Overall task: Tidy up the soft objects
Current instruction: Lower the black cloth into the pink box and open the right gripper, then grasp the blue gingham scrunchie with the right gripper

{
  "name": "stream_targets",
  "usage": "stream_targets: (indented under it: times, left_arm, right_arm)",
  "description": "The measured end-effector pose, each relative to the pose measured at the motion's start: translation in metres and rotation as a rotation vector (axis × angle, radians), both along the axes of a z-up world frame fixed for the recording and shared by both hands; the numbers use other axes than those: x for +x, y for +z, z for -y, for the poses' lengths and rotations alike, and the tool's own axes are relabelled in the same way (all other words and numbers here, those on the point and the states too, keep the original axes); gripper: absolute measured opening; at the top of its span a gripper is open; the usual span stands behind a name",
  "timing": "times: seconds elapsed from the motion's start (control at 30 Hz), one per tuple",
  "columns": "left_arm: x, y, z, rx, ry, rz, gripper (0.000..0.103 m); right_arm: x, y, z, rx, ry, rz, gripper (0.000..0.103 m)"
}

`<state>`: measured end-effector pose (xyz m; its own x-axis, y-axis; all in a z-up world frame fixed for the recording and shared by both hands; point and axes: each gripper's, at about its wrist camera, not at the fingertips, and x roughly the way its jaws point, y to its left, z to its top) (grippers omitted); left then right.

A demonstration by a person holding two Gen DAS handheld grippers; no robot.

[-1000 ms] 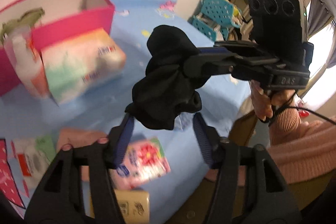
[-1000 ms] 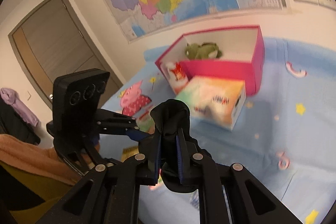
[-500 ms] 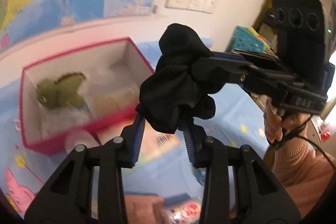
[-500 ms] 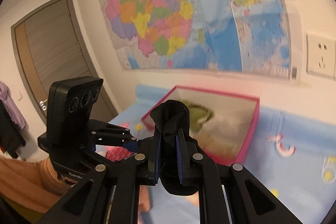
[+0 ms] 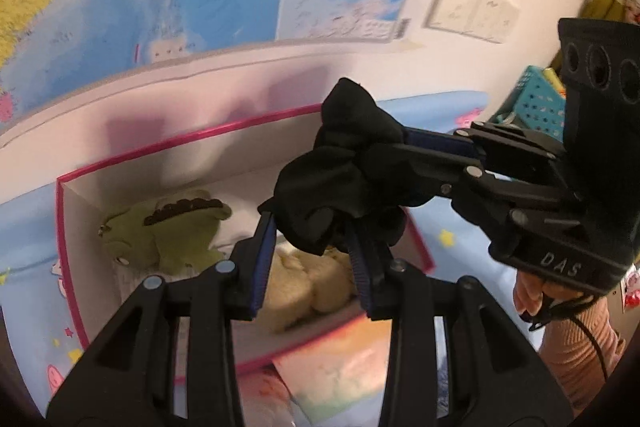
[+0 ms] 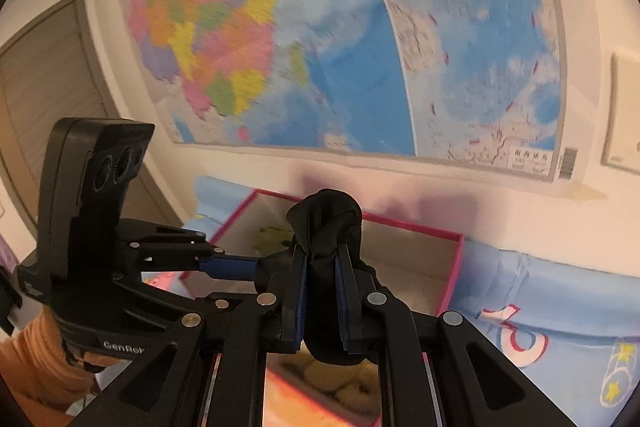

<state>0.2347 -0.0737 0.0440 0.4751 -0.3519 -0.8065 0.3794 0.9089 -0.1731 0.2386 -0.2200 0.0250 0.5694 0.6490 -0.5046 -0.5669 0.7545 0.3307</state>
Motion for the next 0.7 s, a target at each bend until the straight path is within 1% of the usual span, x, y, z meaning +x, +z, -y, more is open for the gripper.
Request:
stream_targets:
  times: [0.03,0.1,0.13,0.17,0.2,0.23,0.3,0.37,0.53,0.6,0.63,0.7]
  left_arm:
    - [0.006,-0.006,0.002,0.013,0.000,-0.019,0.038]
    - [0.014,-0.011,0.003,0.032,0.028,-0.036,0.038]
    - [0.019,-0.015,0.002,0.051,0.046,-0.054,0.039]
    - [0.021,-0.017,0.001,0.055,0.051,-0.067,0.039]
    - [0.022,-0.018,0.000,0.061,0.059,-0.076,0.039]
    - [0.020,-0.017,-0.001,0.075,0.066,-0.067,0.039]
    - [0.009,-0.011,-0.002,0.085,0.046,-0.022,0.043]
    - [0.000,-0.004,-0.007,0.065,0.038,0.005,0.048]
    - [-0.039,0.017,-0.027,-0.014,0.005,0.076,0.048]
    - [-0.061,0.027,-0.033,-0.032,-0.009,0.115,0.049]
    - [-0.075,0.031,-0.035,-0.054,-0.026,0.133,0.053]
    - [-0.090,0.037,-0.038,-0.075,-0.034,0.153,0.055]
  right_arm:
    - [0.008,-0.005,-0.001,0.001,-0.009,-0.016,0.014]
    - [0.020,-0.014,-0.002,-0.005,-0.043,-0.055,0.021]
    - [0.025,-0.019,-0.002,-0.017,-0.070,-0.069,0.029]
    - [0.027,-0.022,0.000,-0.017,-0.091,-0.074,0.031]
    - [0.027,-0.023,0.000,-0.013,-0.095,-0.077,0.031]
    - [0.026,-0.024,0.001,-0.008,-0.089,-0.081,0.031]
    - [0.018,-0.025,0.004,-0.005,-0.086,-0.075,0.031]
    - [0.008,-0.024,0.007,-0.003,-0.085,-0.073,0.032]
    - [-0.025,-0.016,0.022,0.038,-0.050,-0.052,0.037]
    - [-0.045,-0.013,0.028,0.053,-0.011,-0.039,0.044]
    - [-0.054,-0.012,0.029,0.053,0.008,-0.031,0.049]
    - [-0.077,-0.010,0.032,0.046,0.051,-0.011,0.050]
